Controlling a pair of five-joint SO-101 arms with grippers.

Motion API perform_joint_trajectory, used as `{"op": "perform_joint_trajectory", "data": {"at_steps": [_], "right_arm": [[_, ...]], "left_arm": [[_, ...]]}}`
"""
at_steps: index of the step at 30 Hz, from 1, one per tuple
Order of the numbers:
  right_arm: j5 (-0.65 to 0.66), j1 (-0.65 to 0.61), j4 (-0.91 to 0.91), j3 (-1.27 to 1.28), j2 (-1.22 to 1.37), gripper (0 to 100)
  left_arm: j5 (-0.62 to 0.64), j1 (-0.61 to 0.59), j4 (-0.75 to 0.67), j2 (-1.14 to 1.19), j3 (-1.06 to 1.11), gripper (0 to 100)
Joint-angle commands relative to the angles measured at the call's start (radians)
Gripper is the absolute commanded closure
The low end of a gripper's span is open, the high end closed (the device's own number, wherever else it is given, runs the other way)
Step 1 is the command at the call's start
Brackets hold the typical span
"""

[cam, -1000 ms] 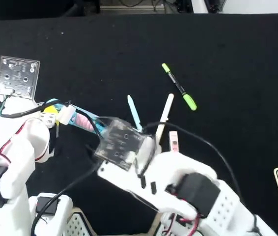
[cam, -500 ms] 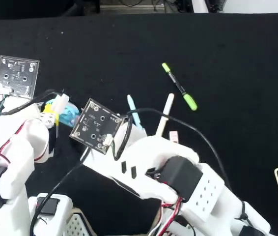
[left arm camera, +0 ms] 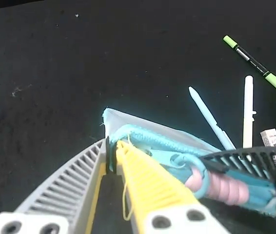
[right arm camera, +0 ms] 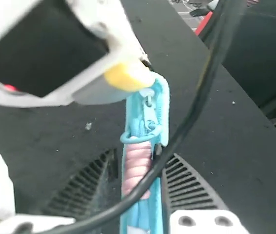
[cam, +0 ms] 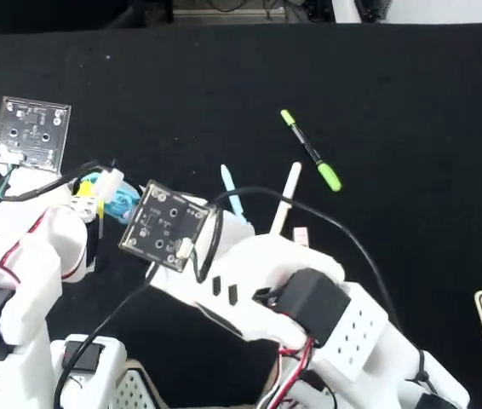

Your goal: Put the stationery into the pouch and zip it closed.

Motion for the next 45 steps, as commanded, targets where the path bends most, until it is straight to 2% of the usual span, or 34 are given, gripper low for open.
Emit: {"op": "perform_joint_trajectory", "data": {"at_steps": [1, 6, 9, 12, 17, 31, 34, 40, 45], "right_arm": [[0.005, 0.032, -0.009, 0.004, 0.001, 87.7], [0.012, 0.034, -0.008, 0.005, -0.001, 88.7], [0.049, 0.034, -0.006, 0.001, -0.005, 98.8], [0.135, 0.048, 0.038, -0.013, -0.024, 99.0], [0.143, 0.141, 0.140, -0.079, -0.131, 98.8], [0.147, 0.212, 0.342, -0.059, -0.329, 98.8], [0.195, 0.253, 0.394, -0.061, -0.377, 98.8], [0.219, 0.370, 0.399, -0.059, -0.437, 98.8], [0.184, 0.448, 0.347, -0.064, -0.364, 98.8]], "left_arm": [[0.012, 0.002, -0.002, 0.009, -0.010, 97], [0.012, 0.002, -0.005, 0.015, -0.010, 97], [0.012, 0.002, -0.005, 0.017, -0.010, 97], [0.012, 0.002, -0.005, 0.017, -0.010, 97], [0.012, 0.002, -0.003, 0.017, -0.010, 97], [0.012, 0.002, -0.003, 0.017, -0.010, 97], [0.012, 0.001, -0.003, 0.017, -0.010, 97], [0.012, -0.004, -0.002, 0.017, -0.008, 97], [0.012, 0.001, -0.002, 0.018, -0.008, 97]]}}
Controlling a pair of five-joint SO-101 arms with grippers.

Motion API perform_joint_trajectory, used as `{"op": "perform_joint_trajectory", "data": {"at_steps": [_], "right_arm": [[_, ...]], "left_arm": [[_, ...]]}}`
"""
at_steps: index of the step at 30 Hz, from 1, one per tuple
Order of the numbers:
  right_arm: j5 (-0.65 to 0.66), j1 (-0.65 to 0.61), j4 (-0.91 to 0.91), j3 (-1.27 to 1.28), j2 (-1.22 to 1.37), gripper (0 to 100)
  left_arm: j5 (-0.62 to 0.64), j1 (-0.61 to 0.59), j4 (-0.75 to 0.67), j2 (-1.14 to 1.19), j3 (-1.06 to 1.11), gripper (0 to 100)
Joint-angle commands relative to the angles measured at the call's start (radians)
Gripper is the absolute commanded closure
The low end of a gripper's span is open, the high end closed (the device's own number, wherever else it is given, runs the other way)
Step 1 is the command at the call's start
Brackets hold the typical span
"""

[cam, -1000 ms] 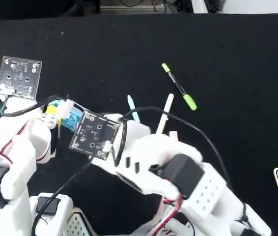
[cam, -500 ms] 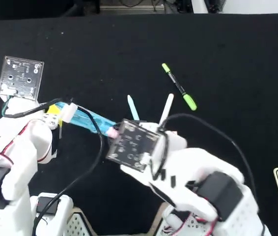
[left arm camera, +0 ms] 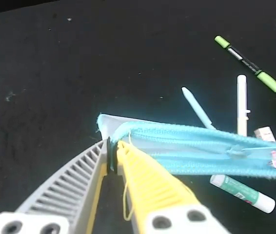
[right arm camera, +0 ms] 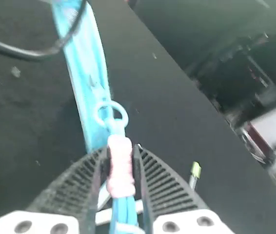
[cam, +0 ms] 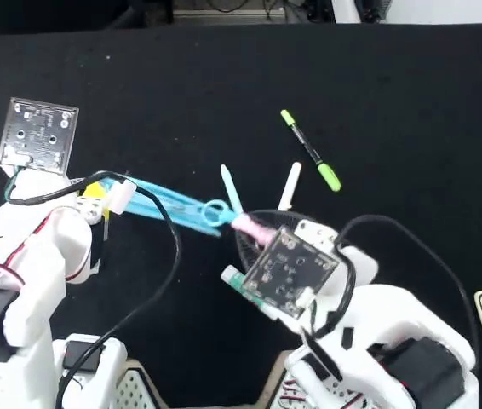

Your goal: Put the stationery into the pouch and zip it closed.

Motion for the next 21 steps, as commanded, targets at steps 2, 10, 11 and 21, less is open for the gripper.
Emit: {"op": "perform_joint_trajectory", "data": {"at_steps": [2, 10, 11, 21], "right_arm": [[-0.060, 0.095, -0.075, -0.054, 0.082, 98.8], [-0.075, 0.098, -0.089, -0.237, 0.294, 98.8], [-0.075, 0.098, -0.089, -0.257, 0.314, 98.8], [-0.077, -0.009, 0.101, -0.308, 0.326, 91.9]], "left_arm": [[0.011, -0.010, -0.002, 0.021, -0.008, 97], [0.008, -0.008, 0.015, 0.104, -0.038, 97], [0.006, -0.008, 0.034, 0.143, -0.056, 97], [0.005, -0.007, 0.103, 0.377, -0.189, 97]]}}
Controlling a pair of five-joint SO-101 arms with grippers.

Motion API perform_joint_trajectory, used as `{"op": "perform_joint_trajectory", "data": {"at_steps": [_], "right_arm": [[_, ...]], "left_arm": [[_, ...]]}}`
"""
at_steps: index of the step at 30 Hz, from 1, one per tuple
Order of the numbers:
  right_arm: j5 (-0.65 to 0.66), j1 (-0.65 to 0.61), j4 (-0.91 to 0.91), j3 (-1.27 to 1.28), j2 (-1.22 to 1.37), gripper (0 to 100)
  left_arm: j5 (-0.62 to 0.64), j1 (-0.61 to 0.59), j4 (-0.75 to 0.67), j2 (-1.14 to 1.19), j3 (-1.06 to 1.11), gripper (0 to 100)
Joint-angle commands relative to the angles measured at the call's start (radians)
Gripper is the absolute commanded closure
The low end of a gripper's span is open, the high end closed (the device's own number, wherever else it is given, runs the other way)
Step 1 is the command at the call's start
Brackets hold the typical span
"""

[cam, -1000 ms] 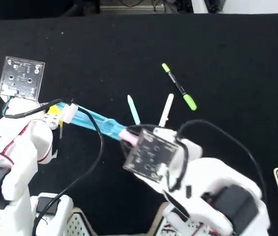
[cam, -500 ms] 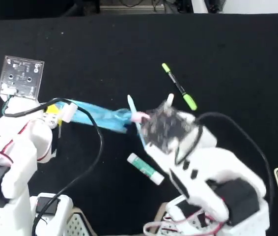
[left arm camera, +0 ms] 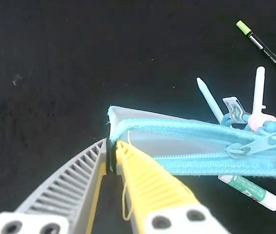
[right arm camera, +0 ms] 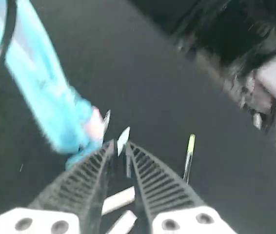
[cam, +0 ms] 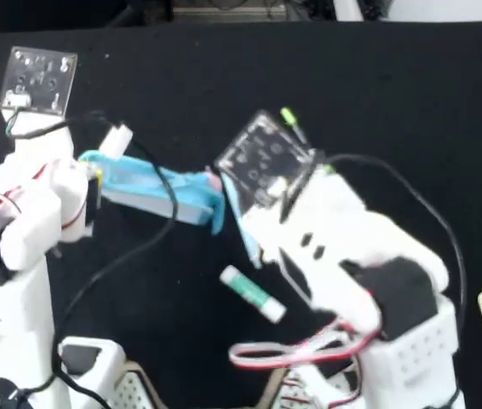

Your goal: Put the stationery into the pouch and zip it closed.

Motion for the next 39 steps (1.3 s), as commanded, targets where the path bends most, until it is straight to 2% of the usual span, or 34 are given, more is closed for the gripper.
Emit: {"op": "perform_joint_trajectory", "data": {"at_steps": [1, 3, 6, 12, 17, 19, 25, 31, 36, 39], "right_arm": [[-0.005, -0.091, 0.095, -0.065, -0.054, 89.4], [-0.002, -0.121, 0.098, -0.054, -0.101, 86.0], [0.003, -0.121, 0.080, -0.016, -0.156, 86.4], [0.000, -0.121, 0.048, 0.107, -0.225, 87.1], [-0.003, -0.126, 0.017, 0.171, -0.283, 87.1], [-0.005, -0.144, 0.021, 0.191, -0.309, 86.9], [-0.005, -0.305, 0.000, 0.294, -0.367, 85.9], [-0.006, -0.322, -0.091, 0.432, -0.387, 76.2], [-0.005, -0.322, -0.100, 0.403, -0.426, 76.2], [-0.005, -0.322, -0.101, 0.401, -0.420, 76.0]], "left_arm": [[0.008, 0.005, 0.020, 0.064, 0.010, 97], [0.008, 0.005, 0.020, 0.075, 0.012, 93], [0.006, 0.001, 0.020, 0.080, 0.013, 89], [-0.063, -0.002, 0.018, 0.081, 0.015, 89], [-0.055, -0.002, 0.017, 0.072, 0.010, 92], [-0.031, -0.002, 0.017, 0.071, 0.002, 98], [0.074, 0.007, 0.017, 0.069, 0.008, 97], [0.078, 0.005, 0.015, -0.043, 0.018, 97], [0.068, -0.004, -0.040, -0.178, 0.185, 97], [0.000, -0.004, -0.112, -0.212, 0.341, 97]]}}
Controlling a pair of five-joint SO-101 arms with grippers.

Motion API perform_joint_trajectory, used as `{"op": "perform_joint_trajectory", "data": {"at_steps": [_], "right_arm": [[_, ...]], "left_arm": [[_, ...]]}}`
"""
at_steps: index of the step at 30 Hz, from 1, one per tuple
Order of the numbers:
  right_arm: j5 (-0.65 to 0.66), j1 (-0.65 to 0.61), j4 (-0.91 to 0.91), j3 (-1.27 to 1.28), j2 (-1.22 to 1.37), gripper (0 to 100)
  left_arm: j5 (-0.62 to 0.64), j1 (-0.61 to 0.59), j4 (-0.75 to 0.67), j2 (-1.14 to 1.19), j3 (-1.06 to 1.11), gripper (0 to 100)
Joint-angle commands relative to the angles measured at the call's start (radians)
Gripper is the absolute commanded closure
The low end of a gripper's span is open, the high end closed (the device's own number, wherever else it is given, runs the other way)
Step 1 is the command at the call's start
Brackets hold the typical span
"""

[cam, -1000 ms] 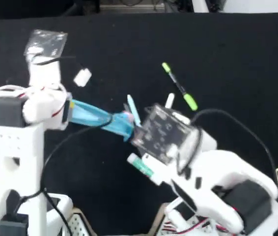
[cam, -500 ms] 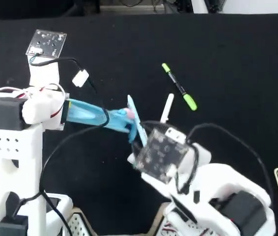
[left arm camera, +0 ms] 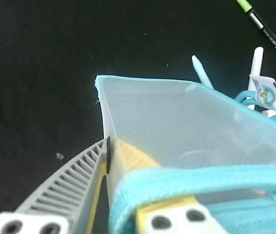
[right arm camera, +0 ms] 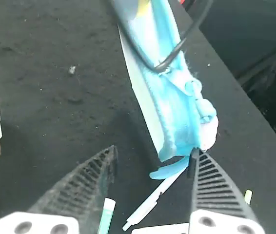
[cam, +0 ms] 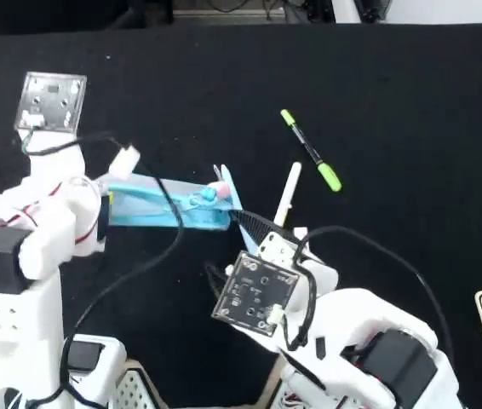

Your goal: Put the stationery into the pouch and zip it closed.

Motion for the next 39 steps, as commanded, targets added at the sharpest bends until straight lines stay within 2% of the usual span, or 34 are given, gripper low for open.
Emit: {"op": "perform_joint_trajectory", "data": {"at_steps": [1, 7, 19, 22, 24, 27, 33, 39], "right_arm": [[-0.006, -0.008, -0.023, -0.035, 0.007, 75.9], [0.000, -0.006, -0.037, -0.035, 0.050, 75.9], [-0.008, -0.020, -0.031, -0.001, 0.077, 75.7], [-0.014, -0.091, 0.009, 0.025, 0.077, 74.6], [-0.071, -0.137, 0.008, 0.031, 0.077, 71.4], [-0.118, -0.143, -0.071, 0.067, 0.077, 69.8], [-0.117, -0.055, -0.272, 0.193, 0.077, 69.8], [-0.117, -0.005, -0.310, 0.197, 0.077, 69.8]], "left_arm": [[-0.060, -0.010, -0.077, -0.051, 0.150, 97], [-0.130, -0.012, -0.083, -0.075, 0.237, 97], [-0.137, -0.007, -0.083, -0.094, 0.194, 97], [-0.133, -0.004, -0.083, -0.094, 0.193, 97], [-0.132, -0.002, -0.083, -0.094, 0.193, 97], [-0.132, -0.001, -0.069, -0.098, 0.193, 97], [-0.146, 0.001, 0.060, -0.095, 0.130, 97], [-0.229, -0.010, 0.068, -0.095, 0.130, 96]]}}
